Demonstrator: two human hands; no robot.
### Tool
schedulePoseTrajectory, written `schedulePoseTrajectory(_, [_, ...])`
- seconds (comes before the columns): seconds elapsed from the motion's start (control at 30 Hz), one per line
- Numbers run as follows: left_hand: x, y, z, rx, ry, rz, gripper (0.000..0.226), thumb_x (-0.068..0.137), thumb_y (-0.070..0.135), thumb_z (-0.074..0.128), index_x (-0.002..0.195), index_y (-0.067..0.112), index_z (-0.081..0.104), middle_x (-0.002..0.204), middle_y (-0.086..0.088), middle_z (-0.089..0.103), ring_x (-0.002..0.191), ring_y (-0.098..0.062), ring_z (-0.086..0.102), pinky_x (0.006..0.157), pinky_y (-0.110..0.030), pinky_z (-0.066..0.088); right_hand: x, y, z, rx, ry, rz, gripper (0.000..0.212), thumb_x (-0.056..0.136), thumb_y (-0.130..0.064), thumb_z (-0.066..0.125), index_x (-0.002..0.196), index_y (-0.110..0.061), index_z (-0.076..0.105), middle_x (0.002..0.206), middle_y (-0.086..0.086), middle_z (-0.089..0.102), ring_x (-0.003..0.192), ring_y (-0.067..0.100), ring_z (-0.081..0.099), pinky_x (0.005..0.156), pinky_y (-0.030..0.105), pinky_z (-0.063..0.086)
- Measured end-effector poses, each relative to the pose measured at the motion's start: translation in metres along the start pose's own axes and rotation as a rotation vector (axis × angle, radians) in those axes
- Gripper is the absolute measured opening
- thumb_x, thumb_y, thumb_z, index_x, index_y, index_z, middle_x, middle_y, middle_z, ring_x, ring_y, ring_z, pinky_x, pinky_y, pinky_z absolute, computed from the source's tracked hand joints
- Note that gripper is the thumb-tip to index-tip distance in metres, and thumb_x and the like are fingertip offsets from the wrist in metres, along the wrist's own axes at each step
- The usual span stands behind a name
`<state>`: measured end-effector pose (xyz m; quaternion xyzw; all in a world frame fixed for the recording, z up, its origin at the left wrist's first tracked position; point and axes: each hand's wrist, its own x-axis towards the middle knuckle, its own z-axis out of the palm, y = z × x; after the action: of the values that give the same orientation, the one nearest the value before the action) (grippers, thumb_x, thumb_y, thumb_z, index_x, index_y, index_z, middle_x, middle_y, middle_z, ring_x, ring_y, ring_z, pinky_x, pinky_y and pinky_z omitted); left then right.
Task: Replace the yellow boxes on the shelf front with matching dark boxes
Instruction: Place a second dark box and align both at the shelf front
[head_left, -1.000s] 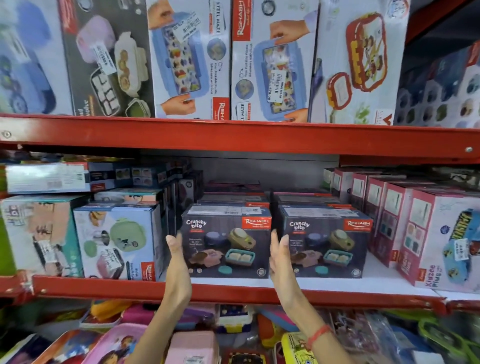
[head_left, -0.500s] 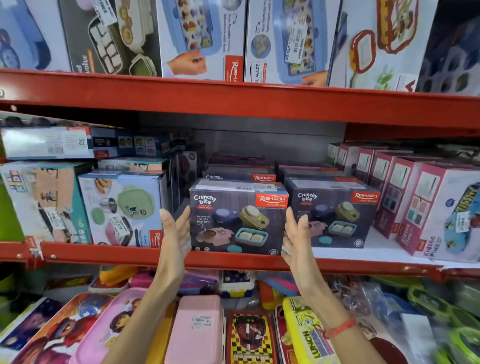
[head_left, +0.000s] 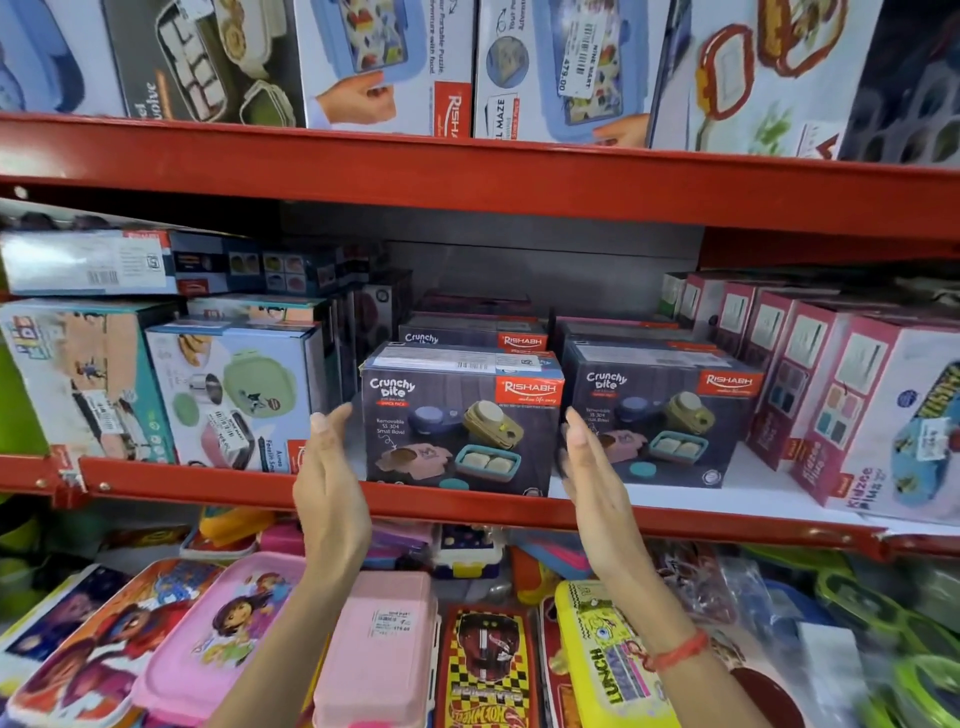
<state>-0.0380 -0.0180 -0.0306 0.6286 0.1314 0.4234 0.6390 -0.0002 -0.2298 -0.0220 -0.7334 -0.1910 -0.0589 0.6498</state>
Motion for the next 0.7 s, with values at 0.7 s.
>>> schedulePoseTrajectory(0.7, [-0.089,0.000,0.182,-0.088,-0.453,-0.113,0.095,0.067,0.090,0.015,0.148,0.041,0.015,0.159,0.017,0.018,0.145,-0.001,0.015,0.122,-0.039,0.013,0.032,0.018,-0.153,0.109,0.259,-0.002,0.107,0.058,-0.093,0.029,0.148,-0.043,-0.001,0.152,-0.025,0.007,0.137,-0.004,0.010,0.121,0.039,0.012])
